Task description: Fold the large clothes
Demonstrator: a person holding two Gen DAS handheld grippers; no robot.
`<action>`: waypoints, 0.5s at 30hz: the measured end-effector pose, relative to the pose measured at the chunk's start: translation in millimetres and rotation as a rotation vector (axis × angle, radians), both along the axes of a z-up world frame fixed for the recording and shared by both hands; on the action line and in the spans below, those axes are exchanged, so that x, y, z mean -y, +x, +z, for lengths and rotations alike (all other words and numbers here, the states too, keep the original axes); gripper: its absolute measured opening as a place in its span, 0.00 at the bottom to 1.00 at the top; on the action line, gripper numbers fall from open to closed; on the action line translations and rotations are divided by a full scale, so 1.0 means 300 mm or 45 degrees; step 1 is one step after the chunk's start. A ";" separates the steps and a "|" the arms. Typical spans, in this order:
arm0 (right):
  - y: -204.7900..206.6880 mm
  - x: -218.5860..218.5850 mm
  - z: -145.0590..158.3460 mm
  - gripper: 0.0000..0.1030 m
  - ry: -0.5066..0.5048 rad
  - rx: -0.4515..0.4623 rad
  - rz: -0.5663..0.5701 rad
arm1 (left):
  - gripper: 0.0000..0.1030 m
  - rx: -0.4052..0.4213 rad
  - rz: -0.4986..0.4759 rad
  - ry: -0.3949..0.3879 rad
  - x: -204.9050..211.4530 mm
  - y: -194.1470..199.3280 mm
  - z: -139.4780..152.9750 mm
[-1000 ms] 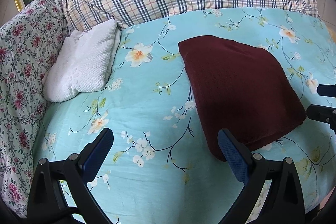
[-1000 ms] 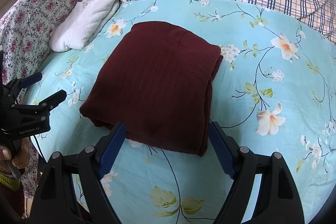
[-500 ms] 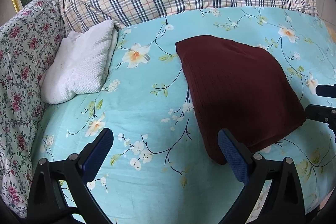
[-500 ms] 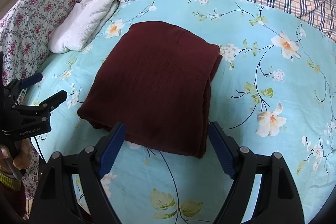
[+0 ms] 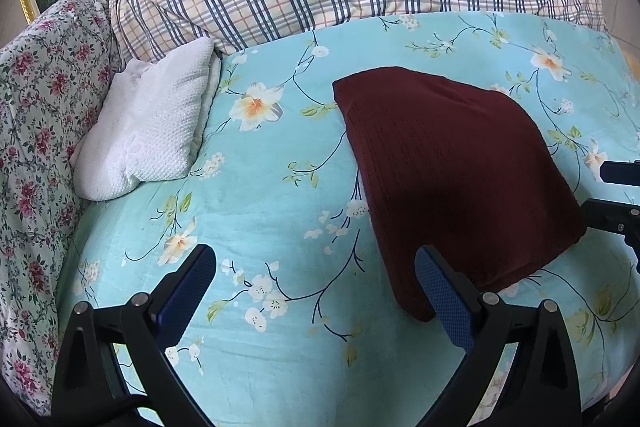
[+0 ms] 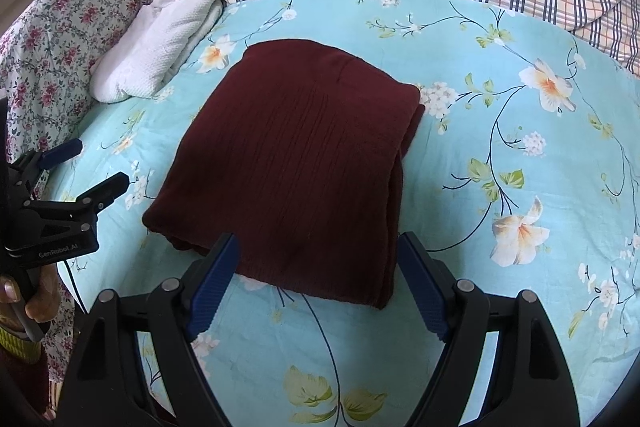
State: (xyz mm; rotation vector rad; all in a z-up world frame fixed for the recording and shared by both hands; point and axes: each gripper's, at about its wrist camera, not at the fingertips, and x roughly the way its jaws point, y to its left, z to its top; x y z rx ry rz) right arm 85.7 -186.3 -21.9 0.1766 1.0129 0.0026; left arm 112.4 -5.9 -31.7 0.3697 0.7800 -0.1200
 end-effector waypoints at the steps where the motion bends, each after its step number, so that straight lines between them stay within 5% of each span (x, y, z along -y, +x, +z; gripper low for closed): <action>1: 0.003 0.002 0.000 0.79 -0.001 -0.001 0.001 | 0.97 -0.001 -0.001 -0.002 0.000 -0.001 0.000; 15: 0.022 0.022 -0.003 0.79 0.006 -0.004 -0.003 | 0.97 -0.007 -0.003 -0.002 0.009 0.018 -0.004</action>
